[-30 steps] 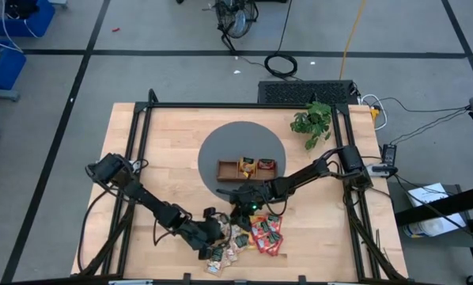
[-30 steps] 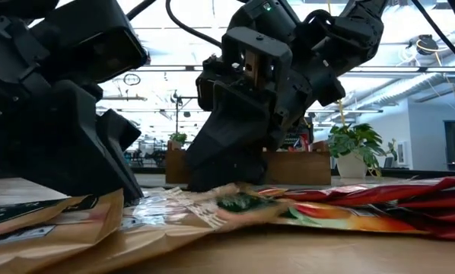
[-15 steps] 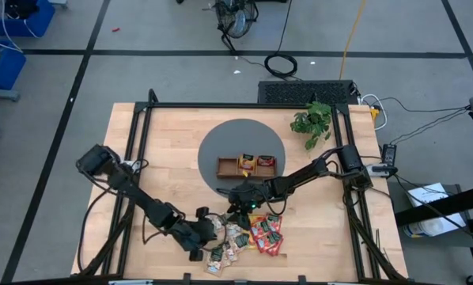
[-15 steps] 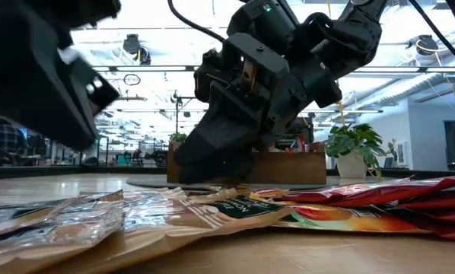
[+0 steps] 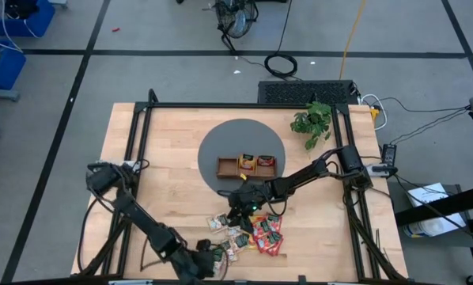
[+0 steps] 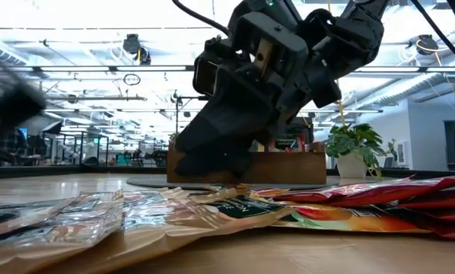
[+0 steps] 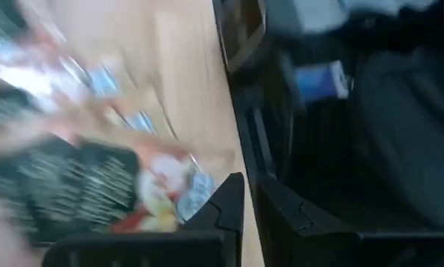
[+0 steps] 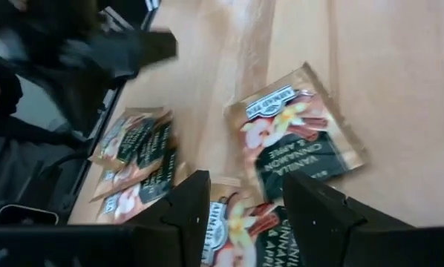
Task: Pick & Place Tea
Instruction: Put the brown tea bag into the left section of the wooden organizer
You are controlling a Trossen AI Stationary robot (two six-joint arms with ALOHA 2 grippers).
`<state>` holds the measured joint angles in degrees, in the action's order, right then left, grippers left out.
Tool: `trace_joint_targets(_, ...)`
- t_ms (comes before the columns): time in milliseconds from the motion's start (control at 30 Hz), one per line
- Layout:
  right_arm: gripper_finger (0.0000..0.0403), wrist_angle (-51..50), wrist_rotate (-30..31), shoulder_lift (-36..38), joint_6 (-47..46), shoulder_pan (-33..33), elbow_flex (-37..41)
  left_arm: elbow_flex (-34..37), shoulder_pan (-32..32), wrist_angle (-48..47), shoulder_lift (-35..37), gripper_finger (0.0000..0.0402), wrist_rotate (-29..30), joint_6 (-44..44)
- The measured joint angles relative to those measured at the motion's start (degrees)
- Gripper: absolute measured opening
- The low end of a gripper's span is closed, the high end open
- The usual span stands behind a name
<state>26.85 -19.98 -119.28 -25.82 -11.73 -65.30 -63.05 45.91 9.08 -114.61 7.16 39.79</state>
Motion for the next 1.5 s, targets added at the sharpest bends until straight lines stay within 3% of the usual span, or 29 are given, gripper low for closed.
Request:
trace_joint_targets(267, 0.0155, 1.43, -1.13, 0.00, -0.44, -4.11, 0.00, -0.43, -2.21, 0.16, -4.08, 0.0035, 0.11, 1.88)
trace_joint_targets(567, 0.0155, 1.62, -1.13, 0.00, -1.72, -4.61, 0.00, 0.07, -4.78, 0.22, -4.14, 0.0035, 0.57, -6.36)
trace_joint_targets(1033, 0.0155, 4.33, -2.87, 0.03, -3.65, -6.82, -0.02, 0.17, -6.41, -0.26, -4.28, 0.0035, 2.01, -11.31)
trace_joint_targets(1300, 0.0155, -1.36, 2.09, 0.11, -4.35, -7.93, -0.11, 0.20, -7.20, -0.22, -4.30, 0.0035, 2.07, -12.57)
trace_joint_targets(1500, 0.0155, -1.42, 2.56, 0.11, -5.21, -7.96, -0.11, 0.22, -7.82, -0.22, -4.32, 0.0035, 2.36, -13.14)
